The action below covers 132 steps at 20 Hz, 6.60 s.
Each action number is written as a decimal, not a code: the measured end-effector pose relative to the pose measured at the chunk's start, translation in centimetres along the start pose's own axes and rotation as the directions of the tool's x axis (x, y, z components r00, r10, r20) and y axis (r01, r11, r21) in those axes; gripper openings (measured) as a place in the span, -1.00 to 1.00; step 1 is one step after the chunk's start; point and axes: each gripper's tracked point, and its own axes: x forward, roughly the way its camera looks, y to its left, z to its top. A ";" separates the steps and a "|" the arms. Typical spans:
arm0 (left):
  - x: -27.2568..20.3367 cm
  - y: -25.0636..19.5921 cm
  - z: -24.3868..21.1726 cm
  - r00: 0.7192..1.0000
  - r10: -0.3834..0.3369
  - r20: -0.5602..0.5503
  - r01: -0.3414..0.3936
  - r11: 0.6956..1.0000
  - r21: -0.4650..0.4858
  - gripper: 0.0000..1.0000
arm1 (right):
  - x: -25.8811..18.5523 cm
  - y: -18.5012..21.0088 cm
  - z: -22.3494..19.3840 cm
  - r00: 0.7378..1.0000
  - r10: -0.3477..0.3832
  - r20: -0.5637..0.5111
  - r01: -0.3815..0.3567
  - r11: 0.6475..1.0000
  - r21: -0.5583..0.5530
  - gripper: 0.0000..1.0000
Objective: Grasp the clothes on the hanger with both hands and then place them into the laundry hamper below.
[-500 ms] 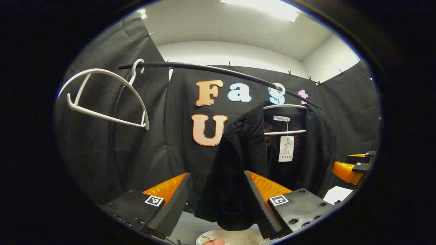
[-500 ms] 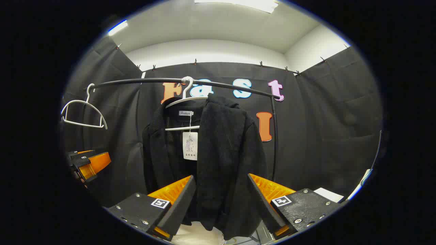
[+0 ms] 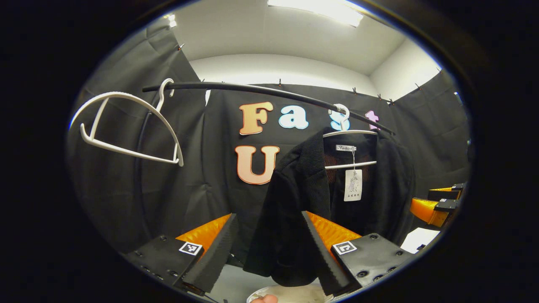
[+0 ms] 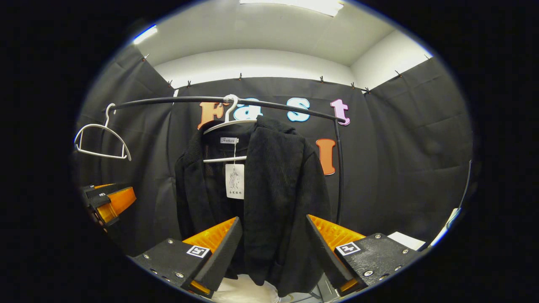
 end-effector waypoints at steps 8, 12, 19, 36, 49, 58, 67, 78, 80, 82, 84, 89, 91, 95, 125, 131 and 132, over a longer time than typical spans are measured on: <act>0.1 -0.2 0.0 1.000 0.016 -0.008 -0.016 1.000 0.012 0.86 | 0.6 0.5 -0.9 1.000 0.008 -0.021 -0.008 1.000 0.017 0.86; -0.1 0.0 -0.1 1.000 0.020 -0.011 -0.020 1.000 0.018 0.86 | 1.4 1.0 -1.2 0.999 0.013 -0.032 -0.012 0.999 0.042 0.97; -0.4 0.5 -0.1 1.000 0.029 -0.010 -0.028 1.000 0.013 0.86 | 4.5 1.8 -2.3 0.998 0.033 -0.051 -0.031 0.999 0.036 0.99; -1.6 2.6 -1.6 0.995 0.095 -0.043 -0.095 0.995 0.004 0.93 | 13.9 3.9 -7.2 0.989 -0.062 -0.135 0.056 0.997 -0.047 0.87; 3.4 -4.8 -3.5 0.993 -0.114 -0.041 0.107 0.983 -0.147 0.94 | 13.9 1.3 -6.7 0.992 -0.100 -0.081 0.089 0.989 -0.119 -0.83; 10.7 -13.0 -8.1 0.985 -0.157 -0.074 0.138 0.967 -0.212 0.94 | 10.8 2.0 -4.7 0.998 -0.008 -0.057 0.000 0.990 -0.143 -0.93; 14.4 -11.8 -10.5 0.994 0.080 -0.070 -0.086 0.993 -0.083 0.94 | 8.7 2.1 -3.9 0.995 0.090 -0.047 -0.095 0.989 -0.118 -0.93; 12.6 -7.1 -8.1 0.999 -0.043 -0.032 0.041 0.998 -0.045 -0.60 | 7.8 1.7 -3.7 0.997 0.052 -0.063 -0.056 0.996 -0.076 -0.94; 11.7 -7.1 -7.3 0.991 -0.132 -0.024 0.131 0.990 -0.051 -0.68 | 7.4 1.7 -3.3 0.998 0.015 -0.054 -0.018 0.999 -0.043 -0.77; 11.2 -6.2 -6.3 0.981 -0.192 -0.008 0.192 0.981 -0.036 -0.69 | 7.0 1.8 -1.9 1.000 -0.029 -0.009 0.029 1.000 -0.006 -0.85; 10.9 -5.3 -5.6 0.979 -0.204 -0.012 0.203 0.978 -0.051 -0.64 | 6.7 1.0 -0.5 0.995 -0.090 0.042 0.092 0.995 -0.036 -0.84; 10.3 -4.4 -4.9 0.982 -0.184 -0.040 0.175 0.970 -0.166 -0.80 | 6.5 1.0 -1.4 0.999 -0.045 -0.013 0.044 0.998 -0.049 -1.00; 10.4 -4.2 -4.5 0.983 -0.184 -0.027 0.177 0.971 -0.159 -0.79 | 6.3 0.3 -1.1 0.999 -0.035 -0.017 0.034 0.999 -0.034 -1.00; 9.4 -2.9 -2.5 0.994 -0.113 -0.013 0.110 0.985 -0.129 -0.80 | 6.0 -1.2 1.5 0.998 -0.041 0.050 0.044 0.997 -0.067 -1.00; 13.5 -2.0 12.9 0.967 -0.099 0.236 0.121 0.989 -0.080 -0.84 | 4.8 -10.1 18.0 0.923 -0.172 0.344 0.206 0.976 -0.065 -1.00; 15.2 -0.9 16.2 0.948 -0.072 0.311 0.096 0.994 -0.061 -0.78 | 6.5 -12.0 19.4 0.914 -0.190 0.358 0.218 0.975 -0.037 -1.00; 15.5 -0.8 16.4 0.947 -0.070 0.313 0.095 0.993 -0.067 -0.84 | 7.0 -12.5 19.6 0.913 -0.195 0.357 0.222 0.975 -0.035 -1.00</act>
